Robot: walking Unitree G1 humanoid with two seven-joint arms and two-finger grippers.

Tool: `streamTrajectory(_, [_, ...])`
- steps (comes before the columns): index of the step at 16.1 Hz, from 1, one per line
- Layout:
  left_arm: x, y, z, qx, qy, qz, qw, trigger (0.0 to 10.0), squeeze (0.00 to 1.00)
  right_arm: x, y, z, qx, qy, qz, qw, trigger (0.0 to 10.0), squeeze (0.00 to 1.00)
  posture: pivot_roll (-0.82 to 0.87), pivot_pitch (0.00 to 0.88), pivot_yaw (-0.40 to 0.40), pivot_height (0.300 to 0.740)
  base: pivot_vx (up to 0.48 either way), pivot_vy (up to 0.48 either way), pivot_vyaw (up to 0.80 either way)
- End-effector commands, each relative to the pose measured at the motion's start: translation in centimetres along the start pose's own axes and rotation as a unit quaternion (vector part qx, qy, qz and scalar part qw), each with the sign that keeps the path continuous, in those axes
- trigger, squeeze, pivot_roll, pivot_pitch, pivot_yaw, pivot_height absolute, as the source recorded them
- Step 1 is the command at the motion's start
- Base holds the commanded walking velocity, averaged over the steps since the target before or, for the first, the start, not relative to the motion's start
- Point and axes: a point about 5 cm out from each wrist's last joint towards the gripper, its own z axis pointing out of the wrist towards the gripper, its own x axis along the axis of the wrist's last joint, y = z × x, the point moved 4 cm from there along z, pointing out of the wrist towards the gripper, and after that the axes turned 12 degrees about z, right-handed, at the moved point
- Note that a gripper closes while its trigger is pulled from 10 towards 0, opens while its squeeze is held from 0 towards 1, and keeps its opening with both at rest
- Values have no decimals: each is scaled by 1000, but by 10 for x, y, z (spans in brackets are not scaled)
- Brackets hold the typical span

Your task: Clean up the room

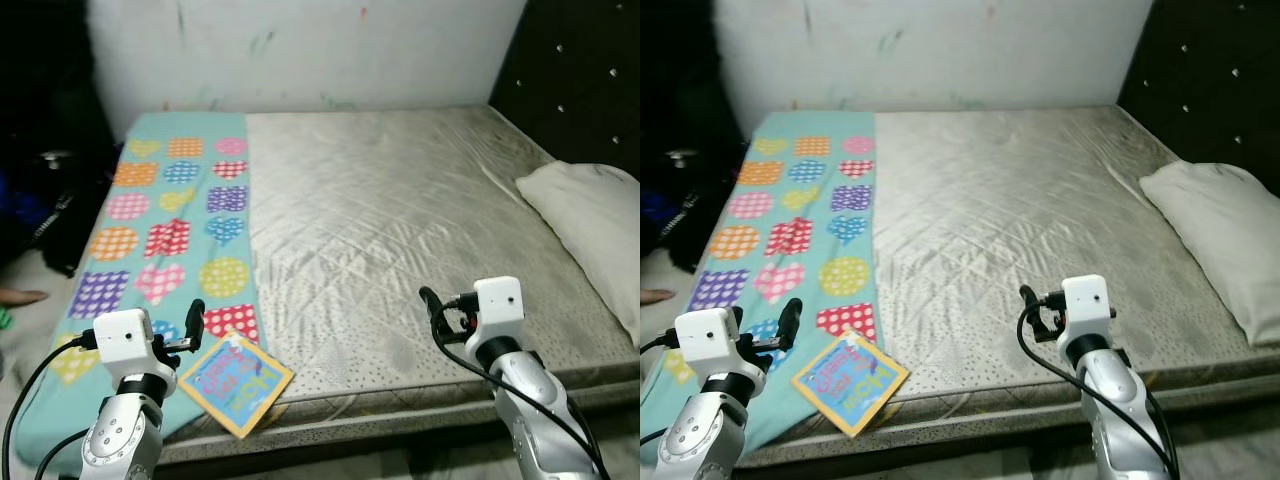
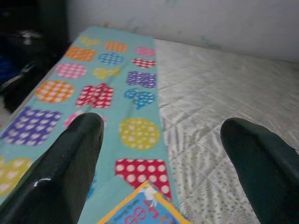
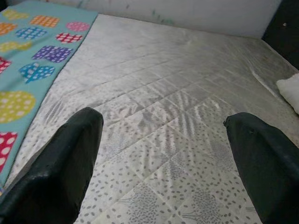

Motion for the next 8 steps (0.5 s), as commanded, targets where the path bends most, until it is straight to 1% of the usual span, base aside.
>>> streamTrajectory(1, [-2, -1, -1, -1, -6, 3, 1000, 10000, 0, 5, -3, 1, 8, 9, -4, 1000, 10000, 0, -90, 0, -37, 740, 0, 0, 800])
streamTrajectory(2, [-2, -1, -1, -3, -5, 2, 1000, 10000, 0, 5, -3, 1, 8, 9, -4, 1000, 10000, 0, -91, 0, -36, 740, 0, 0, 800])
streamTrajectory(3, [-1, 0, -2, -6, -3, 2, 1000, 10000, 0, 4, -3, 1, 7, 7, -5, 1000, 10000, 0, -91, 0, -36, 740, 0, 0, 463])
streamTrajectory(6, [0, 2, -2, -14, 2, -2, 1000, 10000, 0, 2, -1, 0, 4, 4, -5, 1000, 10000, 0, -93, 0, -36, 740, 0, 0, 0])
streamTrajectory(8, [1, 3, -3, -19, 3, 0, 1000, 10000, 0, 2, -1, 0, 3, 3, -6, 1000, 10000, 0, -94, 0, -36, 740, 293, 0, 0])
